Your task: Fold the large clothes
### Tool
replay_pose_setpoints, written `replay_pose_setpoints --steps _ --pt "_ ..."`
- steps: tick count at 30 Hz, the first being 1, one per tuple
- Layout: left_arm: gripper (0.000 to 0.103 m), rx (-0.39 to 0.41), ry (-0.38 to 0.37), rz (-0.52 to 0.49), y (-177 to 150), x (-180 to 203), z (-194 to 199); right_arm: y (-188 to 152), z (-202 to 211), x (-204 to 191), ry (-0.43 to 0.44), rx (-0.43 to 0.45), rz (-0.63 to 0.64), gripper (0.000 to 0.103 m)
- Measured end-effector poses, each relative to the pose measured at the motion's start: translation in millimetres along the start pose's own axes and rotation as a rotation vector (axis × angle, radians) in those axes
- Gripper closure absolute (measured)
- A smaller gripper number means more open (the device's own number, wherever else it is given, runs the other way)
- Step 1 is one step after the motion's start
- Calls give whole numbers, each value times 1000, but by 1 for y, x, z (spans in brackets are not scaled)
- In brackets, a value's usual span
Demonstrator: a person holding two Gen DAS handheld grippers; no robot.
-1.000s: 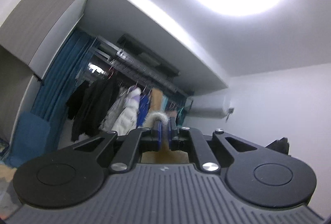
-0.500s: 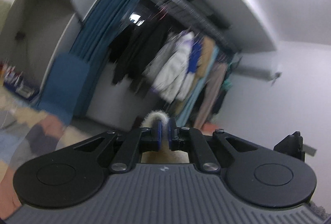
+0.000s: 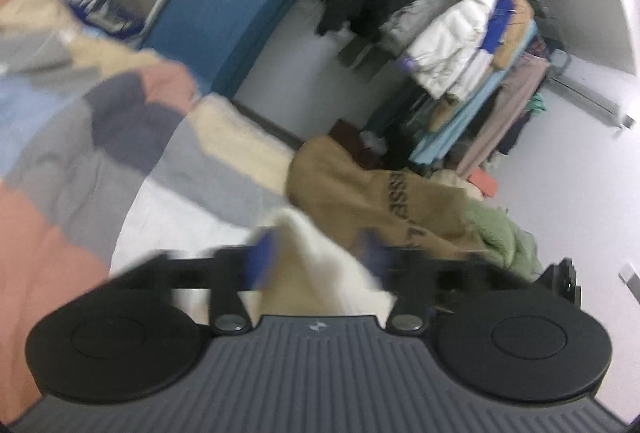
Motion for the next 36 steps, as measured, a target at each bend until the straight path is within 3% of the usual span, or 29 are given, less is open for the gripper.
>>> replay_pose_setpoints --steps 1,2,6,14,21,24,27,32,36 --pt "33 -3 -13 4 -3 -8 -6 -3 0 7 6 2 -28 40" --pt "33 -11 -27 7 -5 -13 -11 -5 -2 16 20 6 -54 38" --pt "32 -30 16 4 -22 -30 -1 -8 5 36 69 21 -96 38" --pt "32 -96 163 -64 -79 0 84 -34 47 32 46 18 -9 38" --pt "32 -46 206 -55 -135 35 161 -85 114 3 6 26 100 38" --pt "32 -11 211 -16 -159 43 189 -110 140 -2 -40 31 157 26" --pt "32 -7 254 -15 -181 50 211 -127 158 -2 -88 32 212 25" --pt "32 17 324 -49 -189 55 244 -142 160 8 -157 -27 252 25" --pt "32 50 343 17 -185 40 267 -160 154 -1 -161 -72 306 25"
Point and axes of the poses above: each gripper's, at about its wrist camera, not at the fingertips, and z roughly against the way its jaws point, x to its right, y to its top, the point moved 1 cm from there along -z, roughly the way its jaws point
